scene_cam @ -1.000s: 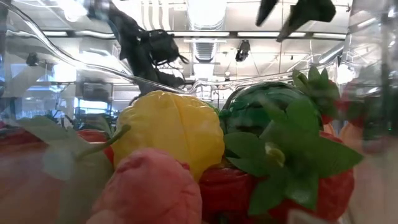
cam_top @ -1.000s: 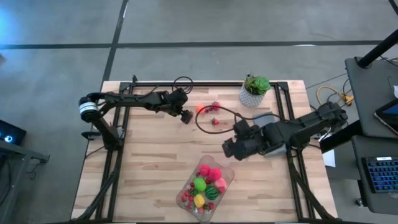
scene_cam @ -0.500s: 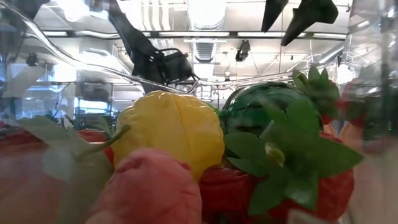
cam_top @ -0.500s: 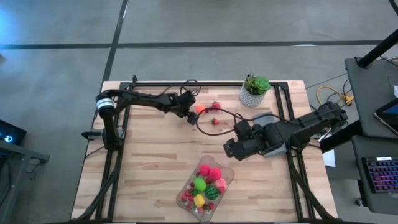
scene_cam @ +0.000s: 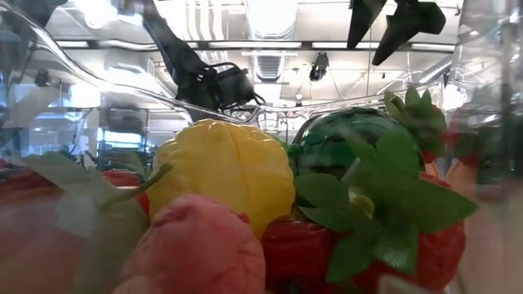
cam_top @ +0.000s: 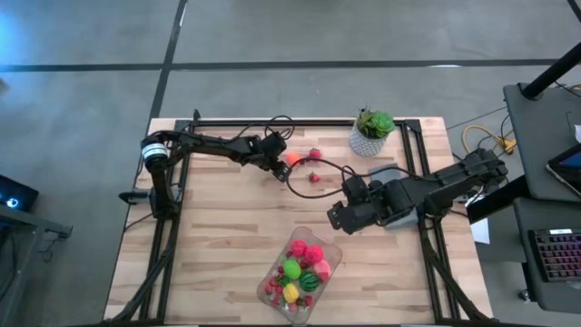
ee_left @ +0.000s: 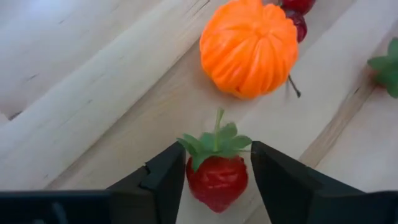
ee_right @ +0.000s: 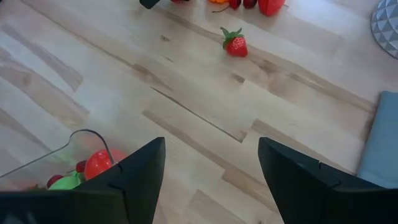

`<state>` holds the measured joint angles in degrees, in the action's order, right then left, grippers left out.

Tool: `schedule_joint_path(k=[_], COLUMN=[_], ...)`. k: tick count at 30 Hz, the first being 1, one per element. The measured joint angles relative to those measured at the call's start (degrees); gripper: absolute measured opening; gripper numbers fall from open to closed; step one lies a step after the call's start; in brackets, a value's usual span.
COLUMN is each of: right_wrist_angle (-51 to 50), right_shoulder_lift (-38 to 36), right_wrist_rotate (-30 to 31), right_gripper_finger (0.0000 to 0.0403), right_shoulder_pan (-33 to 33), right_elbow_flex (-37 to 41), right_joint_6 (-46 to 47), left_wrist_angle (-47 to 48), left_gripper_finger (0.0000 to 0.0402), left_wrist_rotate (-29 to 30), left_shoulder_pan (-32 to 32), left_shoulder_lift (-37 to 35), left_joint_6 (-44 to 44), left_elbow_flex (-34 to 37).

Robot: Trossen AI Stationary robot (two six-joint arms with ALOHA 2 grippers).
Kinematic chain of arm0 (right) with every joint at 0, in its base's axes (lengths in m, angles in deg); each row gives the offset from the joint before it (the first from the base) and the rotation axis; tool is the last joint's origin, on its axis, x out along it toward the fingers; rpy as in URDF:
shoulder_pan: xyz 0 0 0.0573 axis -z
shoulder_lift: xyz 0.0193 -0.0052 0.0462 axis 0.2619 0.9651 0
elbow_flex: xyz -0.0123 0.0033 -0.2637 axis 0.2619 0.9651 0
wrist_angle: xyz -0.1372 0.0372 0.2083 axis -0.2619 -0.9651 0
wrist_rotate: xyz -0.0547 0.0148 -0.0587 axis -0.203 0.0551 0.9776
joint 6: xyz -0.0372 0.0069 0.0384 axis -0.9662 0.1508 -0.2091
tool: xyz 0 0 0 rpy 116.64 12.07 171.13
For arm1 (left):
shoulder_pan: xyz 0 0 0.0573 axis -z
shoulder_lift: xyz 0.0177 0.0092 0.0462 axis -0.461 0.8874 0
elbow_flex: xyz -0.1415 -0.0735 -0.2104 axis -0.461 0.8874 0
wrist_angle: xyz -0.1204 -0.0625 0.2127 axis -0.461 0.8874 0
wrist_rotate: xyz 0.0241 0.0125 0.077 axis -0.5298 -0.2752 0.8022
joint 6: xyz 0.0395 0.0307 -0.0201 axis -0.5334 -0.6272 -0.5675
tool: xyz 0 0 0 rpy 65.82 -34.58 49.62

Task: Pick and placing Produce into tupperware
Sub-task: Put the red strawberry into the transparent basket

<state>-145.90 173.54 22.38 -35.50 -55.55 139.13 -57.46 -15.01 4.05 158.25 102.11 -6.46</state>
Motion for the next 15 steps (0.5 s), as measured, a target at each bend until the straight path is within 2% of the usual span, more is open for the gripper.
schedule_joint_path(k=[8, 15], right_wrist_angle=[0.02, 0.02], right_shoulder_lift=[0.02, 0.04], right_wrist_rotate=[0.02, 0.0], right_gripper_finger=[0.0249, 0.0249], right_shoulder_pan=[0.0, 0.0], right_elbow_flex=[0.09, 0.16], right_joint_6=[0.05, 0.09], left_wrist_angle=[1.26, 4.16], left_gripper_finger=[0.013, 0.0125], left_wrist_rotate=[-0.01, -3.48], left_shoulder_pan=[0.0, 0.39], left_shoulder_lift=[-0.2, -1.39], left_joint_6=[0.01, 0.43], left_elbow_flex=[0.02, -0.48])
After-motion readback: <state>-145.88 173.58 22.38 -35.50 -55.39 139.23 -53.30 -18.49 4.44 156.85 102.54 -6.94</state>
